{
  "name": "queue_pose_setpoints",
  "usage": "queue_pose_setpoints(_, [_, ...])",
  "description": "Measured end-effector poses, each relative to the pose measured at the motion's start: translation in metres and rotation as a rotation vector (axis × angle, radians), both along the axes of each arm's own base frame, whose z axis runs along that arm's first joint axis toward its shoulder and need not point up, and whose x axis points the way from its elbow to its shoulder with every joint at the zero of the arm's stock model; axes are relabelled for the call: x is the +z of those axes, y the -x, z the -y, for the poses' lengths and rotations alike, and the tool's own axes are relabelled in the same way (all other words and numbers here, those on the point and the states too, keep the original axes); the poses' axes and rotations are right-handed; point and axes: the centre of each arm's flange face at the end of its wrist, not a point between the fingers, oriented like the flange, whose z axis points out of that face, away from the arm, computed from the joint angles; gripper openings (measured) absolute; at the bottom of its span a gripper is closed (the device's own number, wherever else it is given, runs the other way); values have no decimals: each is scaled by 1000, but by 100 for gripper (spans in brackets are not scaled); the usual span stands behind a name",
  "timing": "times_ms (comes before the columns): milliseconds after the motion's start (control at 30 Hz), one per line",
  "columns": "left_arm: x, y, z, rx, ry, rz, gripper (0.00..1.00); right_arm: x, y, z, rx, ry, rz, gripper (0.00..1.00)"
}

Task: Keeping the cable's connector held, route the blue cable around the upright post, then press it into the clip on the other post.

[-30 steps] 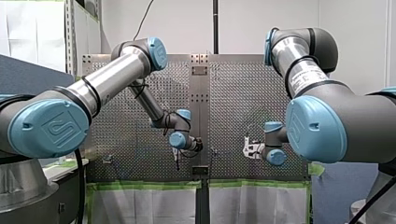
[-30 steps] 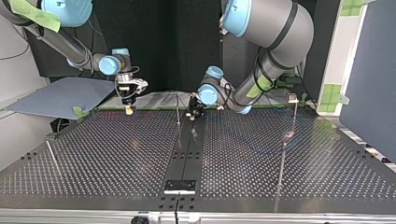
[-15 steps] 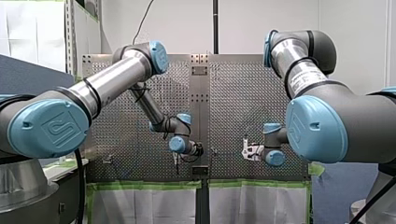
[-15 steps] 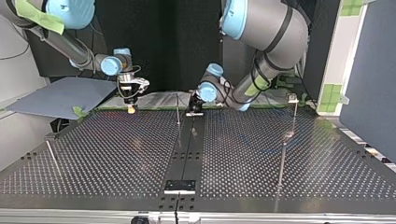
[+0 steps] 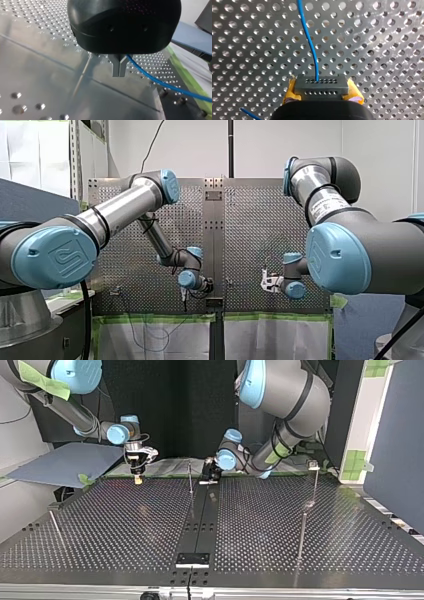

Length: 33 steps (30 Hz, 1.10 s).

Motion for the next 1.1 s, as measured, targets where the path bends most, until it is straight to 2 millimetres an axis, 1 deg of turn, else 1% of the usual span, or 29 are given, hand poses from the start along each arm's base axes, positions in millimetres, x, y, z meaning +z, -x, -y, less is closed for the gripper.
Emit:
queue_pose_setpoints(167, [3, -10, -9, 24, 12, 4, 0, 4, 1, 9, -18, 8, 12, 0])
queue_pose_setpoints(400, [6, -19, -16, 46, 20, 11, 0, 7, 3, 18, -33, 22, 23, 0])
queue_pose_setpoints(600, [6, -21, -19, 52, 18, 13, 0, -6, 0, 25, -31, 0, 14, 0])
queue_pose_setpoints(700, [7, -21, -19, 48, 9, 17, 0, -11, 0, 26, -31, -18, -2, 0])
queue_pose_setpoints(733, [7, -21, -18, 43, 1, 21, 4, -12, 0, 26, -32, -22, -5, 0])
queue_pose_setpoints(767, [7, -20, -17, 38, -5, 24, 11, -12, 1, 27, -33, -25, -7, 0])
queue_pose_setpoints(800, [7, -19, -16, 33, -12, 27, 11, -12, 1, 27, -34, -28, -10, 0])
queue_pose_setpoints(833, [8, -18, -14, 27, -21, 32, 26, -12, 1, 27, -34, -30, -11, 0])
queue_pose_setpoints(900, [9, -17, -12, 19, -36, 41, 26, -12, 2, 28, -35, -32, -13, 0])
queue_pose_setpoints(933, [9, -17, -10, 13, -46, 46, 31, -12, 2, 28, -35, -32, -13, 0])
queue_pose_setpoints(967, [9, -16, -10, 8, -53, 49, 40, -12, 2, 28, -35, -33, -13, 0])
queue_pose_setpoints(1000, [10, -15, -8, 1, -60, 52, 40, -12, 2, 28, -35, -34, -14, 0])
queue_pose_setpoints(1033, [12, -14, -6, -11, -68, 56, 44, -12, 2, 28, -35, -35, -14, 0])
queue_pose_setpoints(1067, [13, -13, -5, -21, -75, 58, 59, -13, 2, 28, -35, -36, -15, 0])
queue_pose_setpoints(1100, [14, -12, -3, -31, -82, 58, 59, -13, 2, 27, -35, -37, -15, 0])
